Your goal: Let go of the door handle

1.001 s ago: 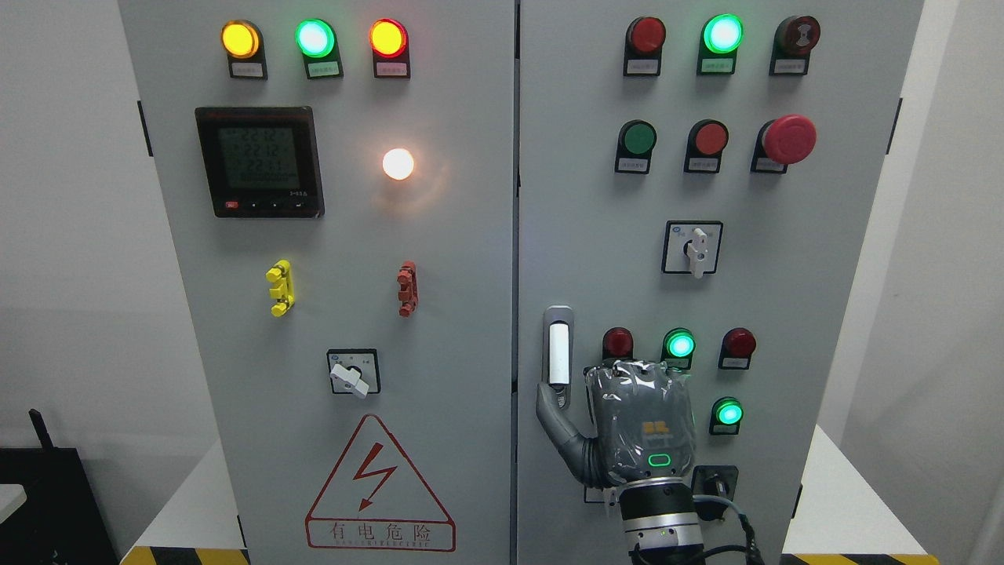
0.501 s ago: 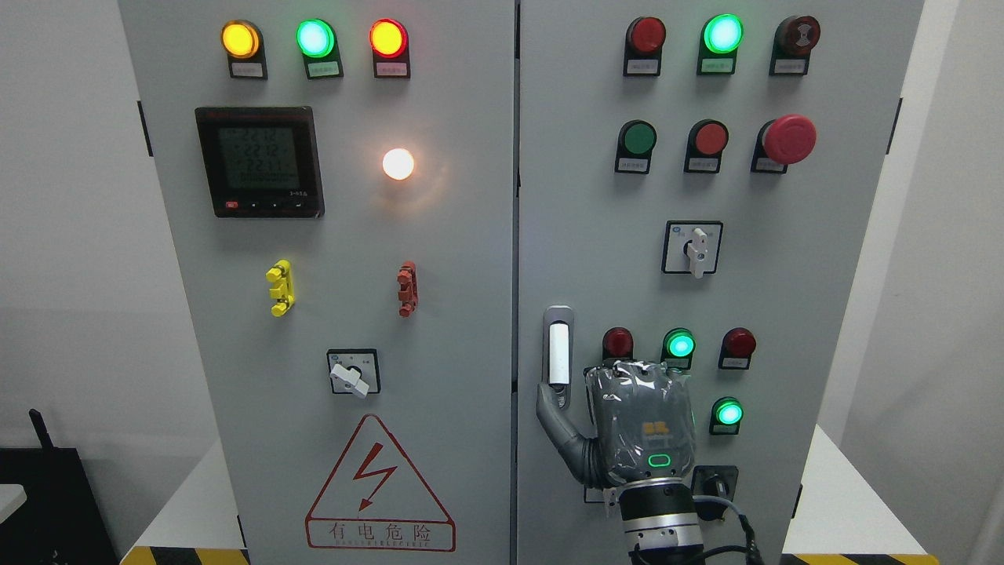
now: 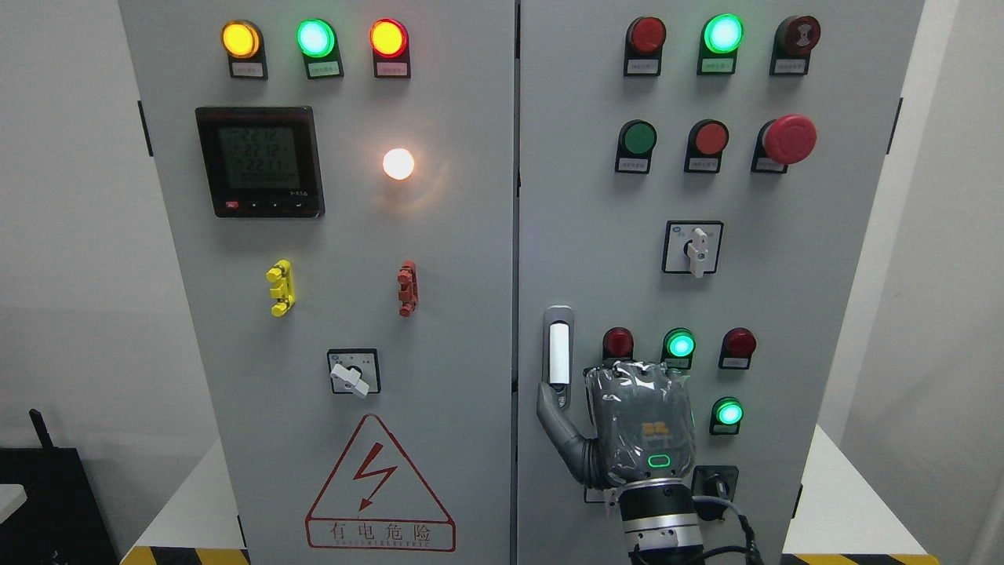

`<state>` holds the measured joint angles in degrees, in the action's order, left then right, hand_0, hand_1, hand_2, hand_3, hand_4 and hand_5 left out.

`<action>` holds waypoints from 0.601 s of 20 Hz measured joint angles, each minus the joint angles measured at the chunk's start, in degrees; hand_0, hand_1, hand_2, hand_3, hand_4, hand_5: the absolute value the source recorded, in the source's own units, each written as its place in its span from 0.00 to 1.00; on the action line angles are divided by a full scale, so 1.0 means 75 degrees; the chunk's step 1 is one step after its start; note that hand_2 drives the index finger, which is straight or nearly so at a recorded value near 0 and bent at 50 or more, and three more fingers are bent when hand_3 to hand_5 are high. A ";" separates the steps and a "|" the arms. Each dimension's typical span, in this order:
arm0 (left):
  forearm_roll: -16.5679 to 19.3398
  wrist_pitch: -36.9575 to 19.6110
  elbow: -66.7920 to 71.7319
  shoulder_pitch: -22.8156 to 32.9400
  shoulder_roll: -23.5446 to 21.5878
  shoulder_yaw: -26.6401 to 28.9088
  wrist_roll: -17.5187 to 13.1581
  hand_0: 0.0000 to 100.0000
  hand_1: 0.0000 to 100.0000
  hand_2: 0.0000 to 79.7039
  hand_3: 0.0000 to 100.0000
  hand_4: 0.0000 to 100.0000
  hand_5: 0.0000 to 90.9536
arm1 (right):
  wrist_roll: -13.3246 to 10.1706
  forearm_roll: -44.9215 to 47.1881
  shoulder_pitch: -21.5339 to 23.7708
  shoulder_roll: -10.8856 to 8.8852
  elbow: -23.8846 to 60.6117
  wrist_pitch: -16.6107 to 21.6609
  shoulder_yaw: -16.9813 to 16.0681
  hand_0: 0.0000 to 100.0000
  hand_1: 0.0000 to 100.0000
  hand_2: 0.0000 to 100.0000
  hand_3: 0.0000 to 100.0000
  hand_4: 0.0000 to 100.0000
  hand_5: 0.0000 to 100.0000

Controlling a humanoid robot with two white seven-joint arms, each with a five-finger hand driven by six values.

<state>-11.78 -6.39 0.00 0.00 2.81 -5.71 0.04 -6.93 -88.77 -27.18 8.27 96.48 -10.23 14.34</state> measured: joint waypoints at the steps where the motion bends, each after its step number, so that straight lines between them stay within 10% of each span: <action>1: 0.0000 0.0000 0.0000 0.0000 0.0000 0.0000 0.0000 0.12 0.39 0.00 0.00 0.00 0.00 | 0.0001 0.0000 -0.0001 0.0001 0.0000 -0.0004 0.0000 0.48 0.00 1.00 1.00 1.00 0.95; 12: 0.0000 0.0000 0.0000 0.0000 0.0000 0.0000 0.0000 0.12 0.39 0.00 0.00 0.00 0.00 | 0.0009 0.0002 -0.0007 0.0008 0.0002 -0.0071 0.0000 0.50 0.00 1.00 1.00 1.00 0.95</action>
<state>-11.78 -6.39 0.00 0.00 2.81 -5.71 0.04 -6.86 -88.75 -27.23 8.33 96.49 -10.76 14.34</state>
